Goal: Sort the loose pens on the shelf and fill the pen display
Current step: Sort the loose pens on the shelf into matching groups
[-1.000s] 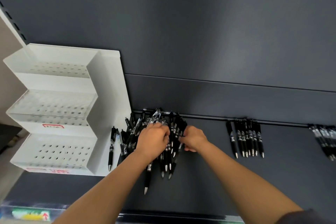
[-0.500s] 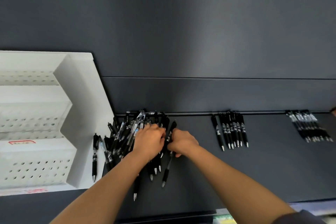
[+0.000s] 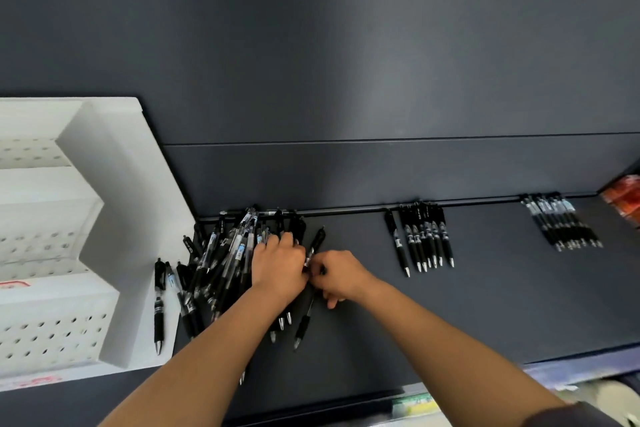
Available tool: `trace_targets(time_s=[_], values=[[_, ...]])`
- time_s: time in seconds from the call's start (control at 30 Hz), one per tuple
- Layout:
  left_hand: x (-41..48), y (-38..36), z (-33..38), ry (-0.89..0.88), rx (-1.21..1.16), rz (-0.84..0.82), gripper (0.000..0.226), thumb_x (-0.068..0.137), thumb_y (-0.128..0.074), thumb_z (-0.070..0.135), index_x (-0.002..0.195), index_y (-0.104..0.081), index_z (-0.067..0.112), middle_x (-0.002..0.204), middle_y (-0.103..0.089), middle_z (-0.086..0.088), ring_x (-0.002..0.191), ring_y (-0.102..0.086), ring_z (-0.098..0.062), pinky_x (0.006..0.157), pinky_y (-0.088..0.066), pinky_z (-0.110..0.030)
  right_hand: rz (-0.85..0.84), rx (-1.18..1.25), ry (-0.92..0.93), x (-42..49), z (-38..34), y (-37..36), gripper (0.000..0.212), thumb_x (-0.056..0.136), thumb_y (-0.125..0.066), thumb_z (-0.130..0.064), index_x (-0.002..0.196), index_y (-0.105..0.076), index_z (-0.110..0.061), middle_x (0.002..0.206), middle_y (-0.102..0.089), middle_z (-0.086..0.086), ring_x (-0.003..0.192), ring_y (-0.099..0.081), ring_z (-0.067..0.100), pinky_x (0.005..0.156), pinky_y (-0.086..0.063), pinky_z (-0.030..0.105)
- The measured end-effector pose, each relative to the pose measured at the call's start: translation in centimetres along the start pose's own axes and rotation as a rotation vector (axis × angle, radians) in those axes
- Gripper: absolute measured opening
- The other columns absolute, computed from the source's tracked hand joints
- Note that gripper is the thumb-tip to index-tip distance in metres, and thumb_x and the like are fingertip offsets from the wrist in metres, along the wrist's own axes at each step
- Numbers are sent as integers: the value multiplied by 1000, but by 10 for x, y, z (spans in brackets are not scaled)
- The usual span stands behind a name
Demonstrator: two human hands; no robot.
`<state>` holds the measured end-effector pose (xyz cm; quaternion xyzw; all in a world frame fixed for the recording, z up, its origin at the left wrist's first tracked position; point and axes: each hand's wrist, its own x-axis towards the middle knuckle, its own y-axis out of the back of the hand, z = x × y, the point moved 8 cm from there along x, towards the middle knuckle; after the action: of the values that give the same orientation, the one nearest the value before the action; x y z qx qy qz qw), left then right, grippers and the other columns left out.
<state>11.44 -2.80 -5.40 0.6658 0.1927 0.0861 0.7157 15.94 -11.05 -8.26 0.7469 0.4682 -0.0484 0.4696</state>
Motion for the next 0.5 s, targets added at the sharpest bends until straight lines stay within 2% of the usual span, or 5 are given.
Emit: trace_targets(time_s=[0.07,0.13,0.2,0.37,0.5], values=[[1,-2,2,2,24,-20,39,87,-57,38,120,-56,18,129,-43,-3,124,-38,-25,101,-31,-36,64,-58,-34,0,9,10,2,86,-52,-13,85,-53,-15,68,-62,5,54,-65,22,54,-53,26],[2,-2,5,10,43,-15,34,88,-56,35,117,-59,16,127,-45,-4,122,-40,-26,100,-32,-36,140,-135,-60,-3,17,22,9,82,-58,-21,85,-51,-17,81,-67,9,68,-68,27,70,-56,32],[3,-2,9,16,58,-18,30,88,-54,31,113,-61,16,125,-47,-4,121,-41,-26,99,-32,-36,194,-136,-102,-7,28,31,13,78,-60,-21,86,-49,-19,91,-68,11,82,-67,31,77,-56,36],[4,-3,24,25,32,-38,32,89,-50,28,116,-59,13,126,-52,-7,121,-44,-26,96,-36,-35,269,-11,-156,-13,48,39,14,77,-52,-9,87,-47,-17,92,-67,16,80,-67,35,76,-57,40],[8,-2,39,73,-168,-95,22,92,-46,21,107,-55,8,116,-61,-13,110,-56,-32,79,-45,-34,350,36,-112,-20,54,58,23,84,-49,-8,105,-44,-15,89,-58,13,77,-64,35,73,-57,43]])
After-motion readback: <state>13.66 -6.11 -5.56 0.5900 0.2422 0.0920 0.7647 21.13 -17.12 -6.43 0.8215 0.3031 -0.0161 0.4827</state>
